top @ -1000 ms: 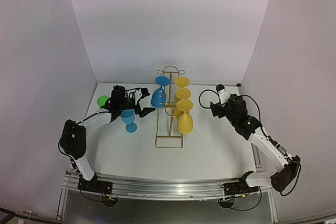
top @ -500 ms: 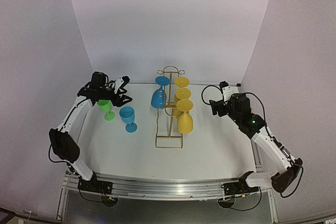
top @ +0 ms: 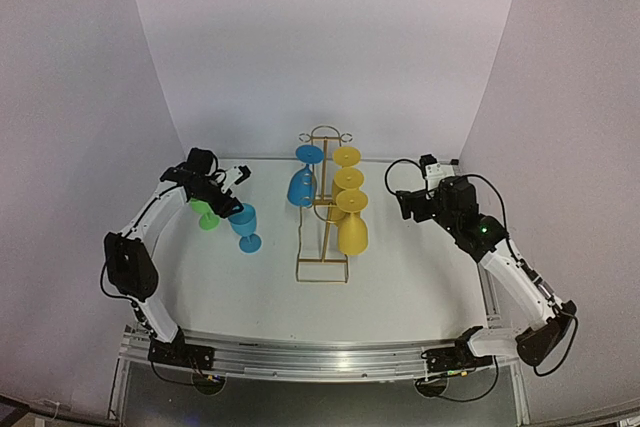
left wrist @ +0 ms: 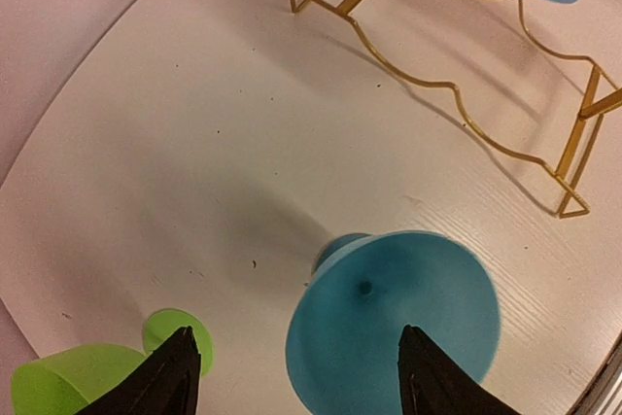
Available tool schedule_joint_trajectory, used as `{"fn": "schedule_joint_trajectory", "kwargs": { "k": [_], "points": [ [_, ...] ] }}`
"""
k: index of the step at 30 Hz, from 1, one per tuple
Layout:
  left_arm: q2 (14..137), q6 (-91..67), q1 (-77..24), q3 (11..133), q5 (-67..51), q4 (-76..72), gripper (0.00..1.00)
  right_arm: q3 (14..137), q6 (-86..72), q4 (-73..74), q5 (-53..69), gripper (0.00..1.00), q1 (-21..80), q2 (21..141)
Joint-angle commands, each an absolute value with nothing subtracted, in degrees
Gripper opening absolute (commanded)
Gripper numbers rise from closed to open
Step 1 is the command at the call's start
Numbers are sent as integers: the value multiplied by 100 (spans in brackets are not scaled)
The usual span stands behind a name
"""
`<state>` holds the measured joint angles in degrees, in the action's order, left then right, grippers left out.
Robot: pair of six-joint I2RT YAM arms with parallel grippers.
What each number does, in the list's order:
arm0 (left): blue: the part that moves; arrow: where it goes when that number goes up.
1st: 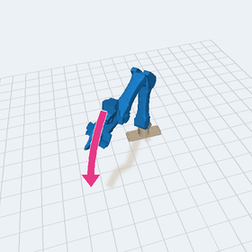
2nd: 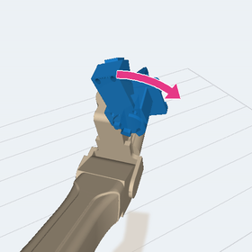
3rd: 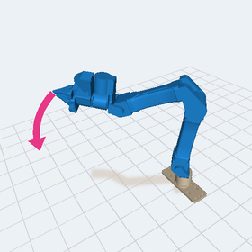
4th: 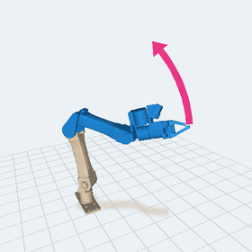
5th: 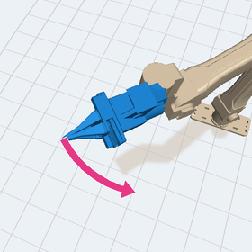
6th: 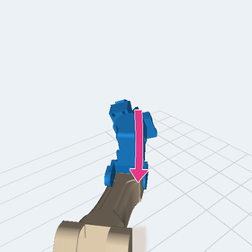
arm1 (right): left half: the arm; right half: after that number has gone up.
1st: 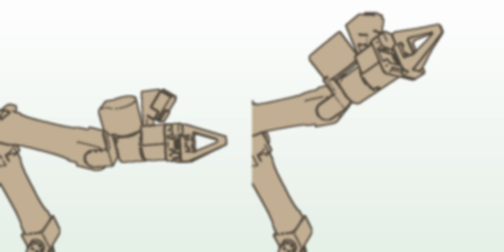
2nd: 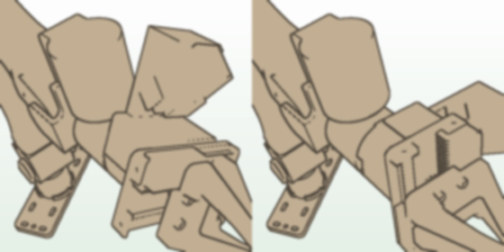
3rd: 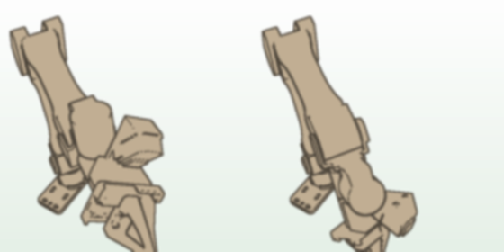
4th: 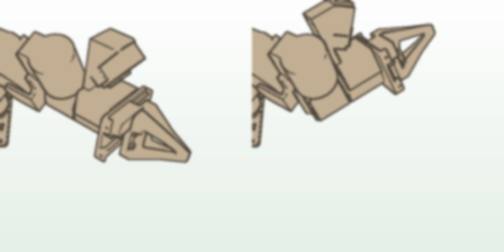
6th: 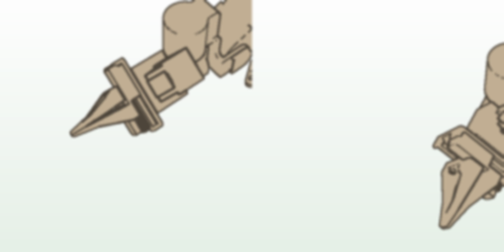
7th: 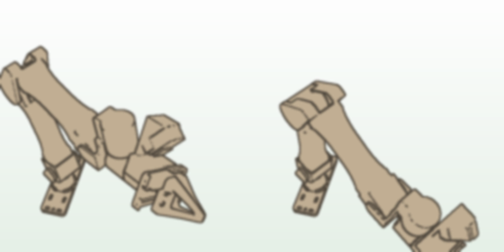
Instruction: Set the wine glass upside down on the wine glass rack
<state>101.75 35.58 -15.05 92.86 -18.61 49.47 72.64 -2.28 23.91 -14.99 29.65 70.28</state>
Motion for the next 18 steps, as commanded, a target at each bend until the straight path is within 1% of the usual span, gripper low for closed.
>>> {"fn": "schedule_joint_trajectory", "kwargs": {
  "k": [1,3,5,13,14,18],
  "points": [
    [10563,3710,-1540,9380,-1382,4774,67,7448,-412,2436,-1386,95,2957,6965],
    [10640,3776,-1564,9319,-1341,4723,63,7431,-413,2449,-1408,95,2958,6936],
    [10675,3813,-1600,9272,-1329,4640,55,7416,-419,2462,-1415,95,2956,6921],
    [10525,3886,-1640,9171,-1611,4673,6,7392,-441,2482,-1424,95,2960,6933],
    [10474,3909,-1638,9135,-1593,4687,1,7392,-445,2484,-1425,95,2958,6934],
    [10159,4013,-1644,9072,-1588,4741,0,7436,-460,2487,-1402,95,2962,6945]
  ]
}}
